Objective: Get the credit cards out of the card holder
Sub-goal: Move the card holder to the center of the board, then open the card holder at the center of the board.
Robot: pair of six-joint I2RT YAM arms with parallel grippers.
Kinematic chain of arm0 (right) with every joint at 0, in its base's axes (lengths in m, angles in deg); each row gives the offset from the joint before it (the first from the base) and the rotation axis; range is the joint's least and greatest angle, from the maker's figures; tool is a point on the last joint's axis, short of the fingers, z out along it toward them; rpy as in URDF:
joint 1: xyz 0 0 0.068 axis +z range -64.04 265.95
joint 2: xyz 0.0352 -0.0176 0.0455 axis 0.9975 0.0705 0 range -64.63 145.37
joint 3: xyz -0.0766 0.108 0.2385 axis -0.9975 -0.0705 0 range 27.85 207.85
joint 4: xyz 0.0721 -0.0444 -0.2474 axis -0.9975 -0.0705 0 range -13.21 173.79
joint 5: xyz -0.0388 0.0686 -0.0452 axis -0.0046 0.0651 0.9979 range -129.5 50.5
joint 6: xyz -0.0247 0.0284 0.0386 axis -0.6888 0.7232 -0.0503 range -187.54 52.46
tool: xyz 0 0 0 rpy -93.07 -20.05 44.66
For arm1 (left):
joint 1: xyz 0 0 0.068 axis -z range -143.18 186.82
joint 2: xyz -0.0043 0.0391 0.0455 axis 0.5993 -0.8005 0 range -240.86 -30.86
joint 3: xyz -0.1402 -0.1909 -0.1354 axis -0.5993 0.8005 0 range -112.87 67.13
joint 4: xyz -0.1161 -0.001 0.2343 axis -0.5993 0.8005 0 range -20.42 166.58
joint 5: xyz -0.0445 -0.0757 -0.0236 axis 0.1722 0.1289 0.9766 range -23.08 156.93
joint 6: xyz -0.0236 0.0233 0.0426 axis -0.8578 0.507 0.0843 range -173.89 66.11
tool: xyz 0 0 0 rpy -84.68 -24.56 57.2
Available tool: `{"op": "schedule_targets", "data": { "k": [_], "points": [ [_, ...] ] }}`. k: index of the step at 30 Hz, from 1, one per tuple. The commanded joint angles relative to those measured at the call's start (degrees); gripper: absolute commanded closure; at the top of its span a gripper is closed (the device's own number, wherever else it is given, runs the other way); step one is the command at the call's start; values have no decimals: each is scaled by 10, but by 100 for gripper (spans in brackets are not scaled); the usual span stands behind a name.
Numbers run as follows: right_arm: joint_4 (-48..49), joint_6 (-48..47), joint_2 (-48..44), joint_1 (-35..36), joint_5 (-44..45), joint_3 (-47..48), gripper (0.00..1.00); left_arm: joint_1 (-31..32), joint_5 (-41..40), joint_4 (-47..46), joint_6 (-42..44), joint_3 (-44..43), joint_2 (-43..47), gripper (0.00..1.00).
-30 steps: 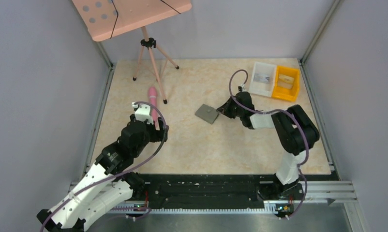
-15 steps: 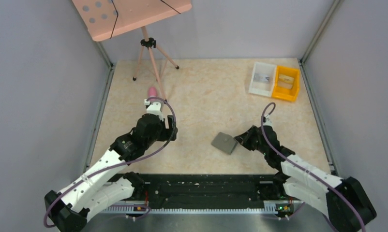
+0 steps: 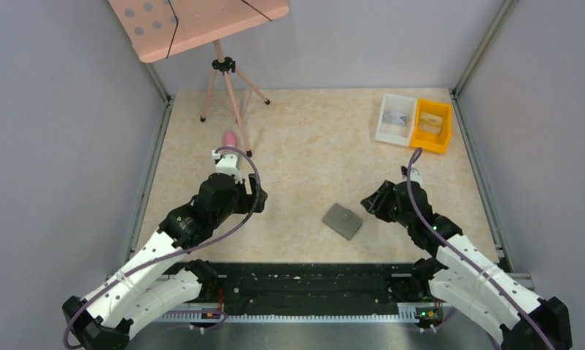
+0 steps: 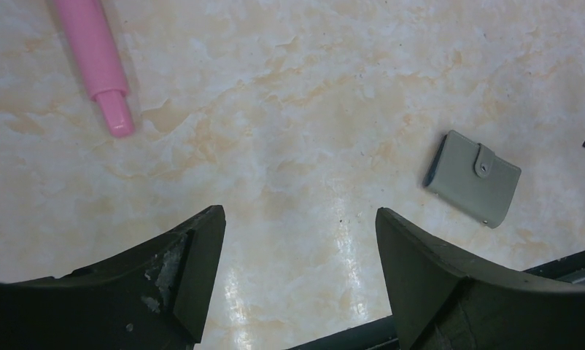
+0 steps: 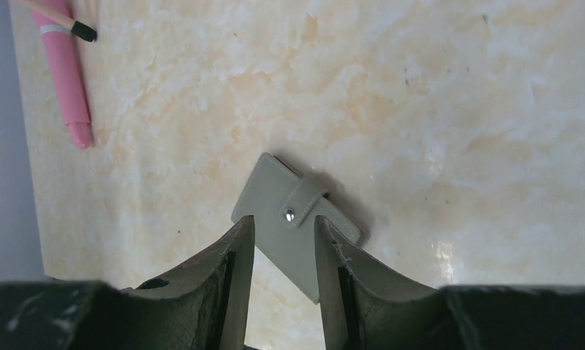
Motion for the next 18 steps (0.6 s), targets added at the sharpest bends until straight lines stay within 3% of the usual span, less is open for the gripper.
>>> {"op": "schedule_targets", "data": {
  "k": [1, 6, 11, 18],
  "points": [
    [-19, -95, 65, 8, 7, 90, 64, 1, -4, 15, -11, -28, 7, 19],
    [9, -185, 167, 33, -20, 145, 64, 1, -17, 27, -17, -29, 21, 19],
    [-3, -251, 258, 121, 27, 191, 64, 1, -24, 37, -26, -23, 37, 20],
    [-7, -265, 347, 183, 73, 194, 61, 1, -31, 46, -41, -8, 64, 20]
  ]
}}
